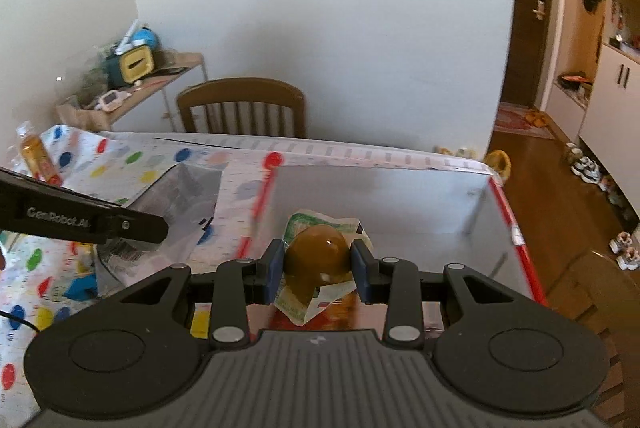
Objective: Organize snacks
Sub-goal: 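Carry the snack bar and wrapped ball over the red box with both grippers, then open both grippers to drop the snack bar and wrapped ball into the box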
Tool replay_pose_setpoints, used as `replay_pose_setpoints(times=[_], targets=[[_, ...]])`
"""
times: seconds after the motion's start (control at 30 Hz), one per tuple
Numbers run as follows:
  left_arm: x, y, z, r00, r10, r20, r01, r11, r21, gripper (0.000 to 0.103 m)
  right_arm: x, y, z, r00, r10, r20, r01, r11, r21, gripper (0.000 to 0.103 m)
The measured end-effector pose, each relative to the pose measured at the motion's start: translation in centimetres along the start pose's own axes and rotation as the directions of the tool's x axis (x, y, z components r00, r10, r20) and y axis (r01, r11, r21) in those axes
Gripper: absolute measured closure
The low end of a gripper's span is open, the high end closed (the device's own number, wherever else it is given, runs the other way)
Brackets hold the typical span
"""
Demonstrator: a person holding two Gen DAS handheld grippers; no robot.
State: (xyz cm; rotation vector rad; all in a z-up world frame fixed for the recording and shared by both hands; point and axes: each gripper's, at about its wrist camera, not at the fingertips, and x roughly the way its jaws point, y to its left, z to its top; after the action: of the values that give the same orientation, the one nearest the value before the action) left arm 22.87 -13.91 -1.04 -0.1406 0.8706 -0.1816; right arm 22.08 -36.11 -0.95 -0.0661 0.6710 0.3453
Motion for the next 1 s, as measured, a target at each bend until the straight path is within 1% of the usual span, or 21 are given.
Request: replay_pose_setpoints(times=[0.2,0.37,0.53,0.73,0.87,1.0], targets=[[3.0,-3.7,0.8,1.000,0.010,-0.025,-0.009,0.999,0.042,0.088,1.6,-4.8,-0.4,0.999,-0.041,-0.027,0.042,0.999,0.028,0.068],[5.5,-6.1,1.7,0.999,0.034,-0.039,-0.031,0.996,0.080,0.088,3.2,-7.5,-1.1,0.996,-0.061,-0.060,0.062,0.998,0.020,0.068],[7.8,-7.5,2.9,0.997,0.075,-0.034,-0.071,0.991,0.116,0.088,4.8,-8.4,-1.7,0.993,-0.061,-0.097,0.062,0.998,-0.001,0.068],[11.2,-8.6,4.3,0.990,0.127,-0.068,-0.115,0.982,0.150,0.088,7.2,-9.2,-2.0,0.989,-0.058,-0.136,0.057,0.998,-0.010,0.068],[13.4,-9.1,4.8,0.982,0.162,-0.094,-0.143,0.973,0.181,0.088,8.5,-9.6,-1.9,0.985,-0.029,-0.168,0.028,1.000,-0.010,0.068],[15.0,-9.5,5.0,0.977,0.175,-0.120,-0.149,0.969,0.199,0.088,9.9,-9.9,-2.1,0.977,-0.007,-0.213,0.003,1.000,-0.015,0.068]])
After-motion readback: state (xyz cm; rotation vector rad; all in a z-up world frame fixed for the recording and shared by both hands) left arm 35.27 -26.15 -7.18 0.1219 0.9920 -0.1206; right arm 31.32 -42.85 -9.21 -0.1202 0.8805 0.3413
